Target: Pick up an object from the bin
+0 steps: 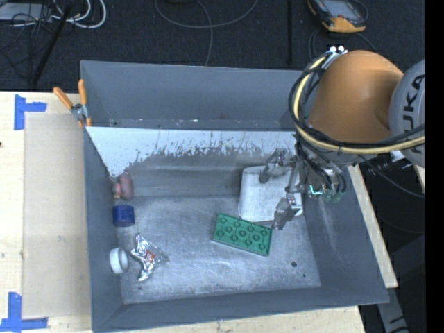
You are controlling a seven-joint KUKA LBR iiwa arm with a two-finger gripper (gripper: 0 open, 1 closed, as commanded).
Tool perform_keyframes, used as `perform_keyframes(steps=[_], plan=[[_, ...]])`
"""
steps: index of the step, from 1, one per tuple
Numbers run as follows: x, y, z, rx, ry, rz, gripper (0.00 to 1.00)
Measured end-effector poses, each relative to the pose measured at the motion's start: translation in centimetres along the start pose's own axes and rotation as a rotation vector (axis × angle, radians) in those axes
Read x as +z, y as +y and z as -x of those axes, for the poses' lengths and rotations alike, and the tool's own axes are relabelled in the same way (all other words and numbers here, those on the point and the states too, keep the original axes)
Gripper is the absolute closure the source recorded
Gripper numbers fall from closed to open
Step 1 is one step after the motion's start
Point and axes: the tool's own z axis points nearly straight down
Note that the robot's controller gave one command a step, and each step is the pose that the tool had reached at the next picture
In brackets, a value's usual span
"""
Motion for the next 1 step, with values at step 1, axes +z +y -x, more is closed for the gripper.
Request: perform_keyframes(steps=[1], plan=[[17.0, 0.22, -3.6, -0.264, -0.02, -0.001, 0.0]])
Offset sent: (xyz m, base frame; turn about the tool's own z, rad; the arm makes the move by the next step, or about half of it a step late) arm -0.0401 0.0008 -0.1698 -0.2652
